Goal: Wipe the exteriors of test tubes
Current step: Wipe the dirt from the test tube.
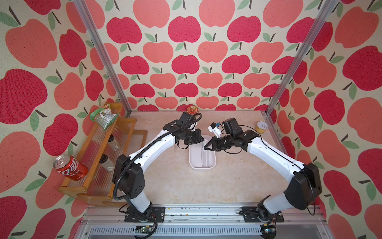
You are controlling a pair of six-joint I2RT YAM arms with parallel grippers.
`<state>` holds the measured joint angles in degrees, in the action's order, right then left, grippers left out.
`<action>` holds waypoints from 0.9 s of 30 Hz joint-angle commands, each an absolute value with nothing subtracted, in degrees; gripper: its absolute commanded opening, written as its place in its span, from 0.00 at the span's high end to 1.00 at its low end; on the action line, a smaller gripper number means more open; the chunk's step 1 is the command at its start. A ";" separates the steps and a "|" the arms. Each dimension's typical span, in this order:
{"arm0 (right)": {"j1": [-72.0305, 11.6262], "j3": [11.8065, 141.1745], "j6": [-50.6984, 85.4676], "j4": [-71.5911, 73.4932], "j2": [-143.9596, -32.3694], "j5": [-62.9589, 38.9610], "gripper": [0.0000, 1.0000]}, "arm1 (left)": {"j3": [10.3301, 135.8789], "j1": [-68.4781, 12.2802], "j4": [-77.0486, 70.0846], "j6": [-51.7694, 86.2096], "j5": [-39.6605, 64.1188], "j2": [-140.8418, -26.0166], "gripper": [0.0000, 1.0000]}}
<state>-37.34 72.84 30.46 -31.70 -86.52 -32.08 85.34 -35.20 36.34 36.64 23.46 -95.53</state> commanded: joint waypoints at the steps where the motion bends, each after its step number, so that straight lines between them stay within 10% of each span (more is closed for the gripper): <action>1: -36.72 73.05 31.42 -30.85 -85.70 -33.27 1.00 | 84.58 -35.79 35.46 37.55 24.25 -94.57 0.88; 27: -41.78 61.94 34.91 -29.13 -78.25 -36.12 1.00 | 87.85 -33.60 37.09 36.39 23.55 -95.76 0.88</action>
